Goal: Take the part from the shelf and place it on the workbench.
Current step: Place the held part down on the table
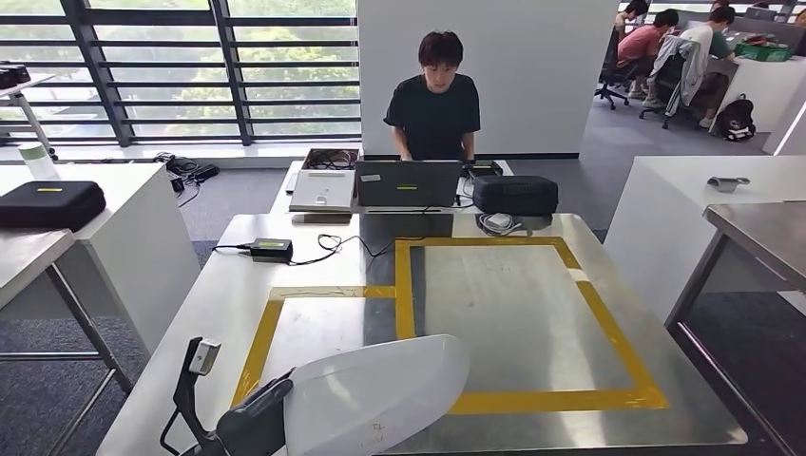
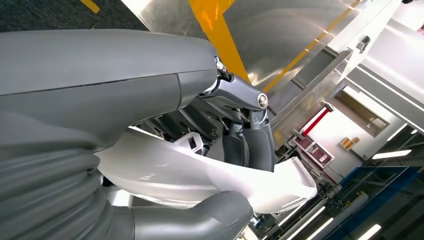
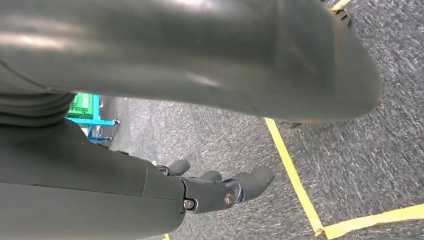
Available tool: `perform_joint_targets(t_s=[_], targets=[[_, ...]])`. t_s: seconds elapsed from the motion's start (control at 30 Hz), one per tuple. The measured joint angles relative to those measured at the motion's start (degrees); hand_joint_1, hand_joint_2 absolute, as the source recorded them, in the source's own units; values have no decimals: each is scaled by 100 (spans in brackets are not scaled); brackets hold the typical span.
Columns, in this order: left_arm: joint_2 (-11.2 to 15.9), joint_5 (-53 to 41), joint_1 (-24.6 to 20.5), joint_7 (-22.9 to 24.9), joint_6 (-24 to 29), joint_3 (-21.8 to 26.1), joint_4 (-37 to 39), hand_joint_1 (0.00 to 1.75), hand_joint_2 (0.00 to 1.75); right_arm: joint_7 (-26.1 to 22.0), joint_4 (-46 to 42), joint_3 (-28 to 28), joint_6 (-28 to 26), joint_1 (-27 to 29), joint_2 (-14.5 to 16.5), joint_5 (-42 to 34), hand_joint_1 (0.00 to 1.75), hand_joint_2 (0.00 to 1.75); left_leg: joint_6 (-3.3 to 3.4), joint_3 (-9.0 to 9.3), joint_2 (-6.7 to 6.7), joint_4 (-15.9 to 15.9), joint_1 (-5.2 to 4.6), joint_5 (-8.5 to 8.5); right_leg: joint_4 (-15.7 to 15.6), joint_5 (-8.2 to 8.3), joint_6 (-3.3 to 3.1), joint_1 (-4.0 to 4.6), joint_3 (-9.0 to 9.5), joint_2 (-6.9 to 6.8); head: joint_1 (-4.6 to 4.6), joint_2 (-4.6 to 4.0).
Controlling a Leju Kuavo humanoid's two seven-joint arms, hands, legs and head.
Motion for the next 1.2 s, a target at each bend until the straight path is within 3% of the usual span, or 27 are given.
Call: perform_joint_targets(t_s=[0.03,0.13,0.17,0.23,0.33,0.37,0.47,0.5,0.53,0.57,0.63,0.7,0.77,0.9,1.0,1.1,1.13,1.2], targets=[[0,0,13,-1,1,0,-1,175,175,0,0,-2,0,6,0,4,0,0,-6,42,-6,7,-2,-41,-106,141,-5,0,-30,0,5,0],[-1,1,27,-4,3,0,-11,175,175,-2,0,-3,-1,8,0,18,0,0,-58,201,-11,16,-5,-173,-1199,879,-73,16,313,-8,16,0],[-2,2,26,-5,5,0,-17,175,175,-4,0,-3,-1,4,0,21,0,0,-89,226,-12,11,-9,-204,-1458,968,-100,32,409,-12,19,1],[-2,2,31,-4,9,-2,-33,175,175,-1,0,-3,-3,2,1,26,0,0,-162,255,-12,6,-19,-221,-1615,942,-153,59,474,-15,17,1],[-2,-17,31,-21,22,-8,-64,175,175,5,0,-7,-10,10,2,29,0,0,-257,240,-1,134,-19,-268,-1676,960,-255,31,590,-5,7,0],[-2,-44,23,-49,26,-9,-69,175,175,4,0,-8,-14,8,2,29,0,0,-284,135,5,339,-11,-351,-1688,957,-286,17,637,-3,-6,0],[-1,-158,19,-149,26,-16,-51,175,175,-1,0,-9,-22,4,4,29,0,0,-357,-471,13,1340,9,-737,-1696,898,-328,7,718,-3,-44,0],[3,-198,23,-179,27,-19,-36,175,175,-2,0,-10,-27,6,5,30,0,0,-366,-623,13,1529,12,-781,-1695,873,-330,7,742,-1,-50,0],[14,-256,22,-221,27,-21,-15,175,175,-2,0,-11,-31,9,5,36,0,0,-362,-681,13,1519,12,-702,-1694,845,-327,7,775,3,-57,0],[31,-353,11,-286,29,-22,8,175,175,-2,0,-12,-34,10,5,45,0,0,-350,-631,13,1295,12,-504,-1692,816,-321,7,814,9,-64,0],[90,-696,-52,-513,58,-24,82,175,175,-3,0,-13,-37,8,8,74,0,0,-314,-356,13,522,6,-21,-1688,757,-294,12,893,17,-72,0],[181,-1330,-200,-943,245,-23,237,175,175,-20,0,-13,-31,3,8,111,0,0,-261,-175,14,34,-18,131,-1677,714,-246,23,907,16,-77,0],[297,-2163,-412,-1499,604,13,454,175,175,-38,0,-13,-21,3,11,142,0,0,-218,-144,10,-44,-32,134,-1679,702,-224,37,889,11,-72,0],[524,-4227,-953,-2669,2035,138,976,175,175,-43,0,-13,-12,4,16,189,0,0,-208,-140,-5,-75,-22,217,-1709,723,-340,62,893,5,-44,0],[634,-6616,-1395,-3222,4356,144,1362,175,175,-43,0,-14,-31,-1,17,229,0,0,-180,-142,-5,-73,-25,208,-1751,733,-315,62,911,1,-28,0],[696,-9895,-1753,-2877,6958,76,1744,175,175,-41,0,-14,-51,3,25,262,0,0,-160,-143,4,-72,-27,204,-1780,743,-241,58,919,5,-21,0],[721,-11036,-1845,-2746,7492,62,1868,175,175,-38,0,-15,-53,11,28,267,0,0,-151,-142,0,-71,-28,203,-1788,740,-209,56,924,2,-21,0],[778,-12806,-1998,-2628,7839,57,2069,175,175,-31,0,-15,-55,16,32,274,0,0,-136,-137,-28,-71,-30,203,-1797,728,-161,52,942,-23,-21,0]])
